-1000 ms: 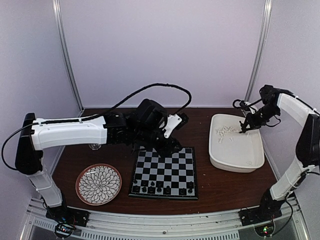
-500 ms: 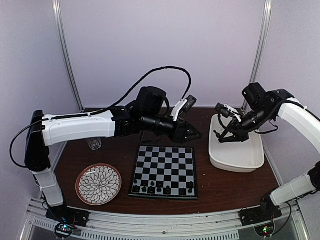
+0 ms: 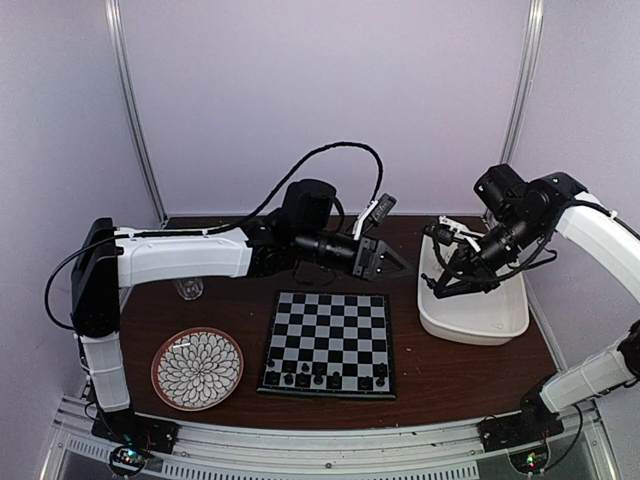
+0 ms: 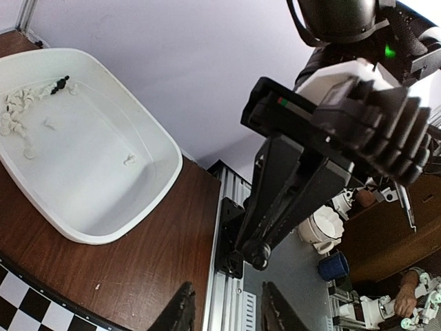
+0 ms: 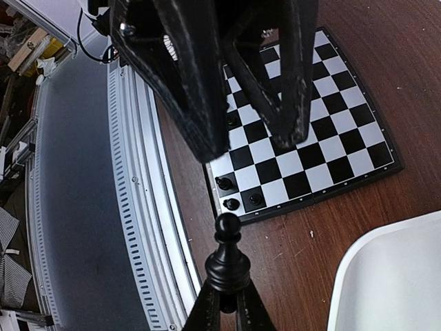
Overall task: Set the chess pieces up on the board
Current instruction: Pick up the pawn from the chess pile.
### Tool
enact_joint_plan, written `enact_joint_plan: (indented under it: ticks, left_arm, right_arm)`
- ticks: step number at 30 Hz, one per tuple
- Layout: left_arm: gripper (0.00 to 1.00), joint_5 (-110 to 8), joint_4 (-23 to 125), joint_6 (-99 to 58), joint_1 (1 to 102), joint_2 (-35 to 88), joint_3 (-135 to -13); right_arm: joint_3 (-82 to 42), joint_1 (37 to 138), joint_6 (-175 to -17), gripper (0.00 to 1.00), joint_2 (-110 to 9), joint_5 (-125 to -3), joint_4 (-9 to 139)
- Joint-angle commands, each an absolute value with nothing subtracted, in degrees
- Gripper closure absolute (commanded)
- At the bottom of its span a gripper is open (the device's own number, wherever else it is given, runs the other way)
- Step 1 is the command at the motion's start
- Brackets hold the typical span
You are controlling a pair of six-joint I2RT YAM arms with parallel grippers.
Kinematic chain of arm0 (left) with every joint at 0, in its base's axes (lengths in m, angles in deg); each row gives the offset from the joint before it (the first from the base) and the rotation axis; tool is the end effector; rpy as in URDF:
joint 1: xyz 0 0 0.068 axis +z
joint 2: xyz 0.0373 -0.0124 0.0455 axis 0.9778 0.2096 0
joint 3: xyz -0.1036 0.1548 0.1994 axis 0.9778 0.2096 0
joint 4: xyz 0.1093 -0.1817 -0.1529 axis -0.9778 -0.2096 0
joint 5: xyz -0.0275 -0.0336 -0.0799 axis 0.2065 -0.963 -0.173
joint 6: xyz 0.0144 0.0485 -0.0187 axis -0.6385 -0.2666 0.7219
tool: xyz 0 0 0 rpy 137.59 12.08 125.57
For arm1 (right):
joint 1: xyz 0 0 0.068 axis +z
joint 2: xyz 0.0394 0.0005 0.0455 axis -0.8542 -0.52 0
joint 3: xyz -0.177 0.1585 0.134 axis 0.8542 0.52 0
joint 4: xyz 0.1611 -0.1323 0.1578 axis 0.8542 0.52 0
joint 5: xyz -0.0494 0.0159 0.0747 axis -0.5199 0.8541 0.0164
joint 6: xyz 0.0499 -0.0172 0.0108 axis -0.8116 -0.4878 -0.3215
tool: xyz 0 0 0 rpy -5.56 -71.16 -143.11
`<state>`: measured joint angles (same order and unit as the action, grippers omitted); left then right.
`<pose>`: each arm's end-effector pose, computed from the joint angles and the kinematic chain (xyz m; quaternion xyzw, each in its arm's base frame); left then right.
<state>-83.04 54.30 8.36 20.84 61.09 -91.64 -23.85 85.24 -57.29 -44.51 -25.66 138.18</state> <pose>0.2302 -0.3978 0.3053 0.3144 0.7076 -0.6091 0.1714 0.1906 0.1238 0.3539 -0.5020 0.7592 0.3735 0.1791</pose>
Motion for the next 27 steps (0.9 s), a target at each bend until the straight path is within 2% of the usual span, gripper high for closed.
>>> enact_joint_plan:
  ticks: [1,9,16,22,27]
  left_arm:
    - [0.65,-87.09,56.82,9.85,20.72,62.63,-94.22]
    - [0.65,-89.18,56.55,10.28,20.55,64.17,-95.83]
    - [0.69,-90.45,56.78,11.03,20.09,65.39,-96.88]
    - [0.67,-89.41,55.60,10.86,20.14,65.43,-96.94]
    - [0.75,-90.43,56.56,11.31,20.08,65.78,-97.13]
  right_arm:
    - [-25.52,86.30,-56.05,0.96,-45.06,-26.98,139.35]
    - [-26.64,87.42,-55.62,0.96,-47.06,-28.33,139.58]
    - [-28.07,88.10,-55.53,0.96,-48.04,-28.44,139.96]
    - [-28.37,88.29,-55.35,0.96,-48.02,-28.46,140.38]
    - [-28.43,88.29,-55.44,0.96,-47.96,-28.84,140.15]
